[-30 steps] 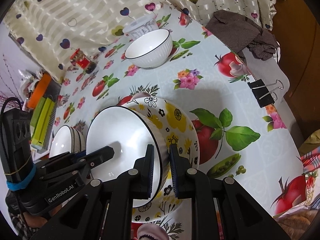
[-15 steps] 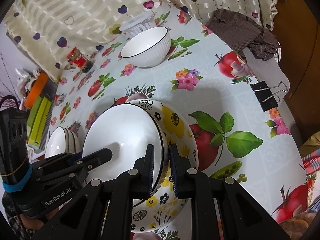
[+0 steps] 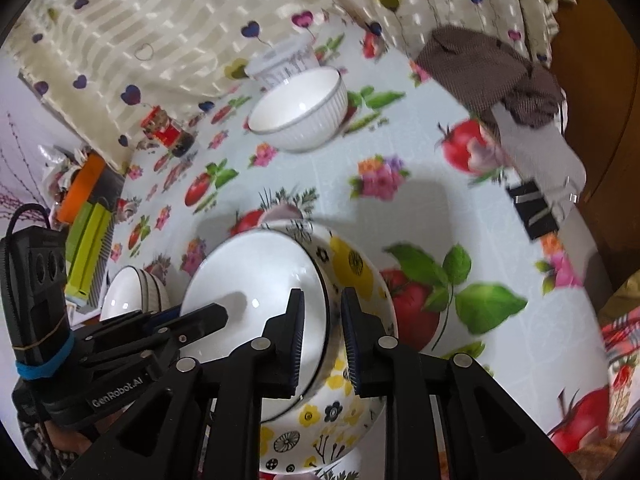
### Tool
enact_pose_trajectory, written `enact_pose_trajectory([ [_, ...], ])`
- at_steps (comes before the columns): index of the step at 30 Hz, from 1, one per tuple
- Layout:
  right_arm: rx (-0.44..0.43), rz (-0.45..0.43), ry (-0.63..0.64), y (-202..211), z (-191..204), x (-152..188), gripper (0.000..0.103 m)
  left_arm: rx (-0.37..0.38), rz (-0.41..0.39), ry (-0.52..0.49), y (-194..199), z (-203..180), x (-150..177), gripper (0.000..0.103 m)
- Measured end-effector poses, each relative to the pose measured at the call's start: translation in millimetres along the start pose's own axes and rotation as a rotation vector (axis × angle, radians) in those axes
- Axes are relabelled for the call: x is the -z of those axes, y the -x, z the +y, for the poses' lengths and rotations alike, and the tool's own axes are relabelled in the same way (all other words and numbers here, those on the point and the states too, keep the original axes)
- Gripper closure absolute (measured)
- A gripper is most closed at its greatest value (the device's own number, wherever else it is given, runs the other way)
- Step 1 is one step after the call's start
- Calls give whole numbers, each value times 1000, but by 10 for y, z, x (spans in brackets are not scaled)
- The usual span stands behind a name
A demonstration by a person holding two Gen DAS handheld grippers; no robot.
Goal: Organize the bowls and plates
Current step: 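Open both grippers and pull them back from the bowls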
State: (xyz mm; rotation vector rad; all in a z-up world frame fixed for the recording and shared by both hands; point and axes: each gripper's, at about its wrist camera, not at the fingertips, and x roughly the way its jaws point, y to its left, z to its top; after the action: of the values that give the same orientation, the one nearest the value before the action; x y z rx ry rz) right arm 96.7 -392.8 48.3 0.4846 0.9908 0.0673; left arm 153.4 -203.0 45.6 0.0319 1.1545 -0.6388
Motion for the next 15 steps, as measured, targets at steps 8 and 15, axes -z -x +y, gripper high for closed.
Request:
enact_pose_trajectory([
  [8,6,-110,46,105,14,-249,64,32,-87,11,167,131,-285,69],
  [15,53,-152,88,15,-21,-600,63,-2,-96,55,57,398,-681,65],
])
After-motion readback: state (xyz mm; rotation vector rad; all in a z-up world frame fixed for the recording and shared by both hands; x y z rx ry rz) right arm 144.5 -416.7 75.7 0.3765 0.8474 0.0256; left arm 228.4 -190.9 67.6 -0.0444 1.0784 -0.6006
